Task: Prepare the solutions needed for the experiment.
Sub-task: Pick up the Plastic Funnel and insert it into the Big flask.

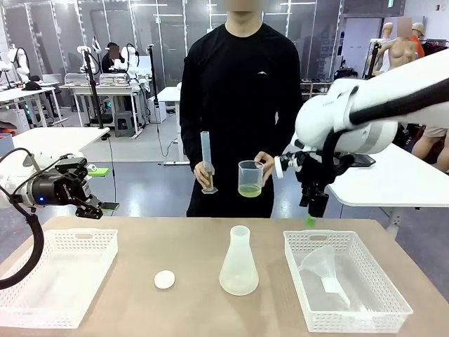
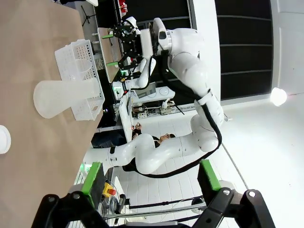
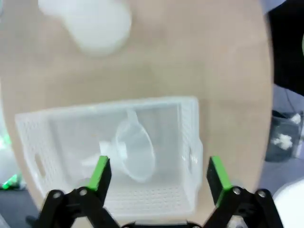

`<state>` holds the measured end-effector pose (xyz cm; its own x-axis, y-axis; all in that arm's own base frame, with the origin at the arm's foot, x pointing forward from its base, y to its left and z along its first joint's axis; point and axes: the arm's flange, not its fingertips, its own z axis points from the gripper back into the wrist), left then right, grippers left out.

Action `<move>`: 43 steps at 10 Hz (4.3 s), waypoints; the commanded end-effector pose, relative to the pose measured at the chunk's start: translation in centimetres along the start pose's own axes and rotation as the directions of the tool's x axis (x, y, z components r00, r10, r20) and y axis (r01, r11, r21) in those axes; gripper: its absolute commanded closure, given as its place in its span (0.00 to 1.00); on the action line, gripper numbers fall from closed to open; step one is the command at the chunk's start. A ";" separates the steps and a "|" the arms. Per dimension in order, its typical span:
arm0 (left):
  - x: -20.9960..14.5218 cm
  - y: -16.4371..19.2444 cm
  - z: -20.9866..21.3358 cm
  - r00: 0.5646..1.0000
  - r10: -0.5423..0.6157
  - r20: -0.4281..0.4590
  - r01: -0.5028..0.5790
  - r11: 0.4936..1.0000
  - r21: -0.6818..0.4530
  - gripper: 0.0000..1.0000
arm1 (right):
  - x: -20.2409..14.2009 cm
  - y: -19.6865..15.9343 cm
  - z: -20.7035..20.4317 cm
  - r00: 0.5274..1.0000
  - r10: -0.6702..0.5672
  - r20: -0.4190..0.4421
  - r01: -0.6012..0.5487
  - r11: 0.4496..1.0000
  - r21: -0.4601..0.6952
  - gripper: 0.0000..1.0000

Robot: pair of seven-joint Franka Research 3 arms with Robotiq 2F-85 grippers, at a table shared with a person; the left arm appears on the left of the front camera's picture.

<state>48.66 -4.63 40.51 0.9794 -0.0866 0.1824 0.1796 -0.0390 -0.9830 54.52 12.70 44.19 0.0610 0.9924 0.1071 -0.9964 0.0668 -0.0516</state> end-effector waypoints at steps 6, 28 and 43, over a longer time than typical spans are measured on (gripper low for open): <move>-0.1 -0.2 0.0 1.000 -0.002 -0.003 0.002 1.000 -0.005 0.00 | -0.8 0.8 -1.3 0.983 0.099 -0.154 -0.098 0.995 0.016 0.00; -0.1 -0.2 0.0 1.000 -0.002 -0.003 0.002 1.000 -0.005 0.00 | -2.5 -2.0 -9.3 0.986 0.130 -0.107 -0.060 0.865 0.499 0.00; -0.1 -0.2 0.0 1.000 -0.002 -0.003 0.002 1.000 -0.005 0.00 | -2.7 -2.5 -10.4 0.984 0.140 -0.106 -0.067 0.858 0.510 1.00</move>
<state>48.66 -4.61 40.50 0.9795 -0.0861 0.1822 0.1795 -0.0390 -0.9830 56.87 11.13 33.81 -0.0431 0.9989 -0.0164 -0.8891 -0.0308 0.4567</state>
